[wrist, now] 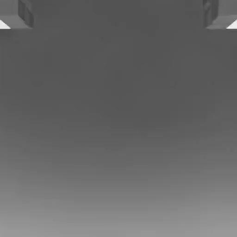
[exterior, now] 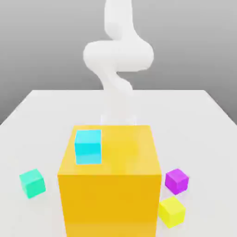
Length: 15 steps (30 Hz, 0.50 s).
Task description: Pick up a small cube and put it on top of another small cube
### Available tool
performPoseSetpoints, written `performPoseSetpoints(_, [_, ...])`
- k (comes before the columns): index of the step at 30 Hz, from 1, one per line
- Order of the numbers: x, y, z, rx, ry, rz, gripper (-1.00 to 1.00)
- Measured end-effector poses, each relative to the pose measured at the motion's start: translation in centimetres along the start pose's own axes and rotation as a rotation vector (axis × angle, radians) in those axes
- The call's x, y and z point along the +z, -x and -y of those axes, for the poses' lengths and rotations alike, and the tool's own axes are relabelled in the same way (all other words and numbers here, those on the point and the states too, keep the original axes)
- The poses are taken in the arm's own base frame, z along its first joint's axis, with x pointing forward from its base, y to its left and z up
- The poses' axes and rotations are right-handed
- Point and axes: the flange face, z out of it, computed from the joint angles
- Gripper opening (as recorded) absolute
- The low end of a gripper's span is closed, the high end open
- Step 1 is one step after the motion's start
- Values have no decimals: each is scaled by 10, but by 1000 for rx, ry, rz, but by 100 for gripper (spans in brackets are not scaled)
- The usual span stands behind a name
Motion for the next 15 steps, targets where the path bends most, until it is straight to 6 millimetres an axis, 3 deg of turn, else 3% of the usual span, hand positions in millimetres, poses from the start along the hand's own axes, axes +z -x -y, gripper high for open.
performPoseSetpoints(7, [110, 54, 9, -383, 14, 177, 0])
performPoseSetpoints(15, [210, 143, 3, -819, -11, 374, 0])
